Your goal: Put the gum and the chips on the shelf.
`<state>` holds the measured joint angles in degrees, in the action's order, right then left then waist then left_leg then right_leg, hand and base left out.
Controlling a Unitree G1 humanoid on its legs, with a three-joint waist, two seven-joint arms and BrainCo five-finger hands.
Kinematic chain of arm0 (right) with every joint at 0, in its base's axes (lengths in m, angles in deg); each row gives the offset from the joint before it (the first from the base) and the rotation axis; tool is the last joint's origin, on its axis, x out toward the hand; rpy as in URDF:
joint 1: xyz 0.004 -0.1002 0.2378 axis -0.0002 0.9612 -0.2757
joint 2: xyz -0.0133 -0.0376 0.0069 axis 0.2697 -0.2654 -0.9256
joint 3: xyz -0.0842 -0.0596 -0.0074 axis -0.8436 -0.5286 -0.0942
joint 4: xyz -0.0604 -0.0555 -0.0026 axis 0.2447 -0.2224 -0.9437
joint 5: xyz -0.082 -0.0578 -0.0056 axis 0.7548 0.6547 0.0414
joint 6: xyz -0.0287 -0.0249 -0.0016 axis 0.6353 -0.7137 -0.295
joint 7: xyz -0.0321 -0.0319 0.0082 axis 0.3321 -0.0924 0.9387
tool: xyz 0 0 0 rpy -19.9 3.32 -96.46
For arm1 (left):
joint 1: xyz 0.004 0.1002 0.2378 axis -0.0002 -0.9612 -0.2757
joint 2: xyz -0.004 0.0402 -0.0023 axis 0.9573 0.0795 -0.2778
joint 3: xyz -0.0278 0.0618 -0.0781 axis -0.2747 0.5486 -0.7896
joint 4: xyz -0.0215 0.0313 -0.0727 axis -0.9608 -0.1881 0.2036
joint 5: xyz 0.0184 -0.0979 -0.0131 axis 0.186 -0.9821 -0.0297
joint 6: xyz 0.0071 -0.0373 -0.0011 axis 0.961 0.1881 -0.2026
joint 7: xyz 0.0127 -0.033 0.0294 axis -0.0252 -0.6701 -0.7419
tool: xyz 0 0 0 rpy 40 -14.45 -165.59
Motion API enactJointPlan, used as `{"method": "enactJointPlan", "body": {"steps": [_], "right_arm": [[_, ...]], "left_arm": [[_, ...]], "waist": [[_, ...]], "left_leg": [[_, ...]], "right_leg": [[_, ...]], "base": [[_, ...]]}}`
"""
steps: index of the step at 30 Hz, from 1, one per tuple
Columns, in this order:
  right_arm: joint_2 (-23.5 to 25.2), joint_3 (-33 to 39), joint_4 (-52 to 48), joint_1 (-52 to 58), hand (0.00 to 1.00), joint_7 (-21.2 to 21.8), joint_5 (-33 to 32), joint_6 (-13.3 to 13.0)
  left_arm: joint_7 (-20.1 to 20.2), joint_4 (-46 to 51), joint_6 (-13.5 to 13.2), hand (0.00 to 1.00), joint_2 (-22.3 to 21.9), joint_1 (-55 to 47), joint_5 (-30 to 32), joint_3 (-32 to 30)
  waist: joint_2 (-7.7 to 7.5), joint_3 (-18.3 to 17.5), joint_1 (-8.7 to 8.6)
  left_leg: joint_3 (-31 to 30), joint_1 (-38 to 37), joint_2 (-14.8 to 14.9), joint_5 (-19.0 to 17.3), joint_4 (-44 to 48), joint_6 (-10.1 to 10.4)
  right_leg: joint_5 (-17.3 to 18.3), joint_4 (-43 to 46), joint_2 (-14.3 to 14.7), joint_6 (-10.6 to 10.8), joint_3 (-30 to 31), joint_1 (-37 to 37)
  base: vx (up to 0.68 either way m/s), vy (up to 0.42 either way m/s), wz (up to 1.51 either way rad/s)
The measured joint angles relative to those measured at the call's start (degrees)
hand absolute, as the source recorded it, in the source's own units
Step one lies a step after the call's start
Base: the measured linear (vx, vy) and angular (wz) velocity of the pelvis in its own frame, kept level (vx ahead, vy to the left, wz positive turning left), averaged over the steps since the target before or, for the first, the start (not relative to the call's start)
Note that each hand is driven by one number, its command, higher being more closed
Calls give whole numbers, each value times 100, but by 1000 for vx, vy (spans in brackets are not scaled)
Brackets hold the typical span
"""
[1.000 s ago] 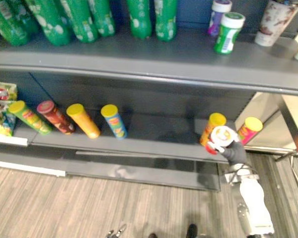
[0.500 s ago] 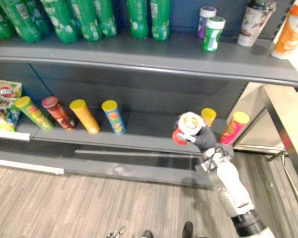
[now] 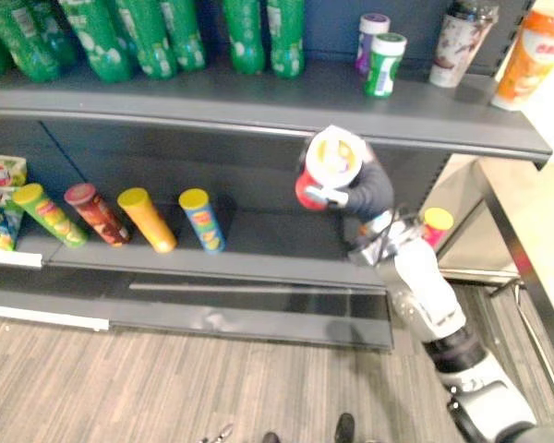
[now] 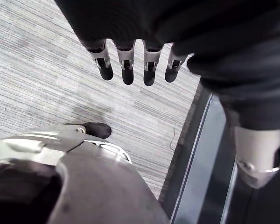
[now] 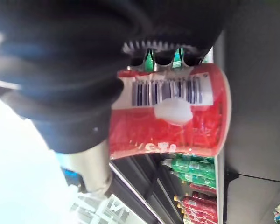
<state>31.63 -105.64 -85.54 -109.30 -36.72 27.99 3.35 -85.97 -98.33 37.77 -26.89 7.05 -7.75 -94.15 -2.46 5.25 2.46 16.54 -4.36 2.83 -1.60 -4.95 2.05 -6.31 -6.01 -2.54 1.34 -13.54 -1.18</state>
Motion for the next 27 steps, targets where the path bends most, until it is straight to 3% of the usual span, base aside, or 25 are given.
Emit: {"method": "enactJointPlan", "body": {"steps": [13, 27], "right_arm": [[-511, 698, 1777, -1872, 100, -649, -187, 151], [-618, 1081, 3155, -2474, 100, -723, -139, 463]], "left_arm": [[2, 3, 49, 0, 24, 52, -18, 15], [3, 61, 37, 0, 32, 172, -97, 55]], "waist": [[-42, -25, 90], [-72, 105, 152]], "left_leg": [[-3, -14, 67, 29, -66, 26], [4, 12, 63, 45, -42, 27]], "right_leg": [[1, -3, 78, -1, 2, -2], [1, -4, 80, 0, 26, -60]], "base": [[0, 0, 0], [10, 1, 0]]}}
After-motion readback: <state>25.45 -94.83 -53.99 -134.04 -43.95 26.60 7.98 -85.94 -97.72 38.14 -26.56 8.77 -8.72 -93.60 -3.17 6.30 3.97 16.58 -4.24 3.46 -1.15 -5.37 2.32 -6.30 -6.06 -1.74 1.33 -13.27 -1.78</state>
